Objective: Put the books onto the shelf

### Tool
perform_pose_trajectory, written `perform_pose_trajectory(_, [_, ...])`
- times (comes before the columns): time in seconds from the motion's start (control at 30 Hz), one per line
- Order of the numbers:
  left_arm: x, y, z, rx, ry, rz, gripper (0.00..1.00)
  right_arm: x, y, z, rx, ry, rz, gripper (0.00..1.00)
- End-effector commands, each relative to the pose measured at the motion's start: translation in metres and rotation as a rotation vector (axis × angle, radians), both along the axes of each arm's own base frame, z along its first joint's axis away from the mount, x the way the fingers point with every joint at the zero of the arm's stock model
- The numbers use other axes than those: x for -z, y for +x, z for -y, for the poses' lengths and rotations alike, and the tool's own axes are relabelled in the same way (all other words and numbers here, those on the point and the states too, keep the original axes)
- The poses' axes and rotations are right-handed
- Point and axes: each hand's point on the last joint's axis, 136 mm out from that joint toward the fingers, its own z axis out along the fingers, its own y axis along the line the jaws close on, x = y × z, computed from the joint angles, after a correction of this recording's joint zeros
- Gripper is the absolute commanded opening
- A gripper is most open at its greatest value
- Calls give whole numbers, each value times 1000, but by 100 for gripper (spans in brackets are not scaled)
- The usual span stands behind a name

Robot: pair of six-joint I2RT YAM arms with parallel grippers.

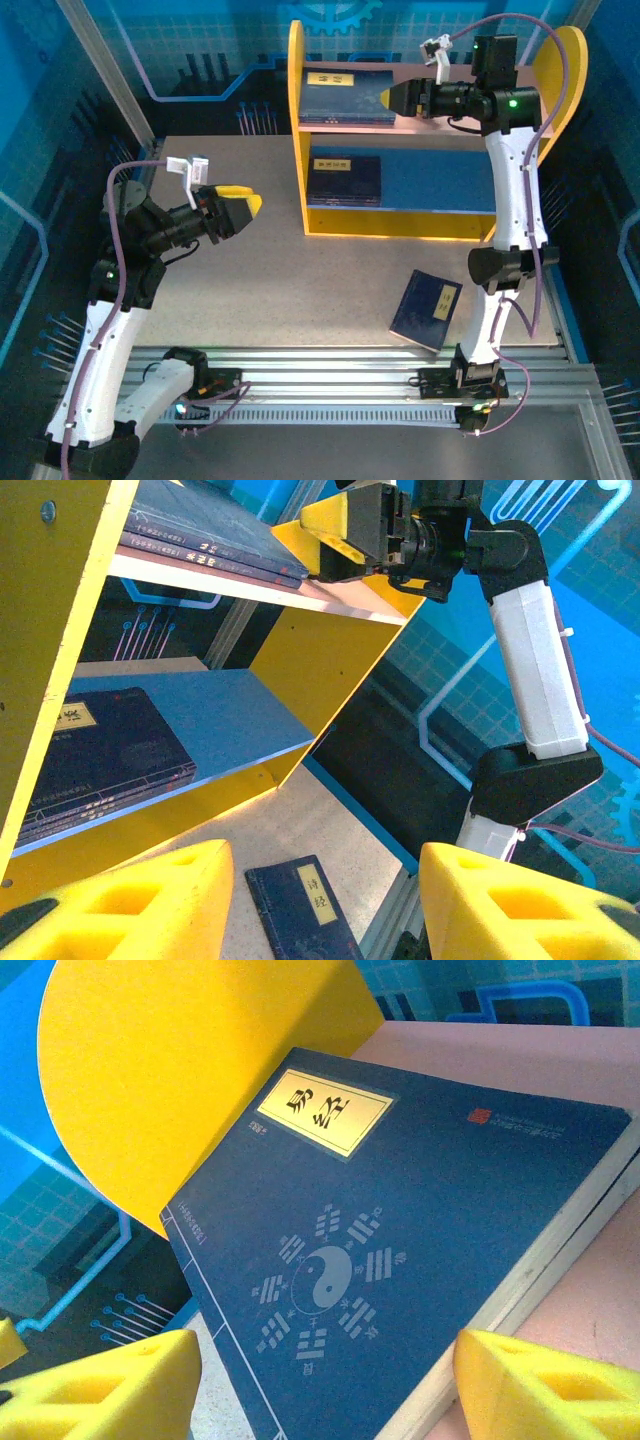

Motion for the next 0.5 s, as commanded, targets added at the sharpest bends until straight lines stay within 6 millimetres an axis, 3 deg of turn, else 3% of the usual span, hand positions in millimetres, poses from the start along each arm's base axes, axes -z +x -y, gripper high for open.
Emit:
perform_pose_trajectory(0.0, [-8,-5,-2,-7,8,44,53,34,1,8,33,-16,-160,69])
perform_pose_trajectory(0.47, [-8,-3,-1,-9,4,41,54,36,-2,28,77,-28,-164,71])
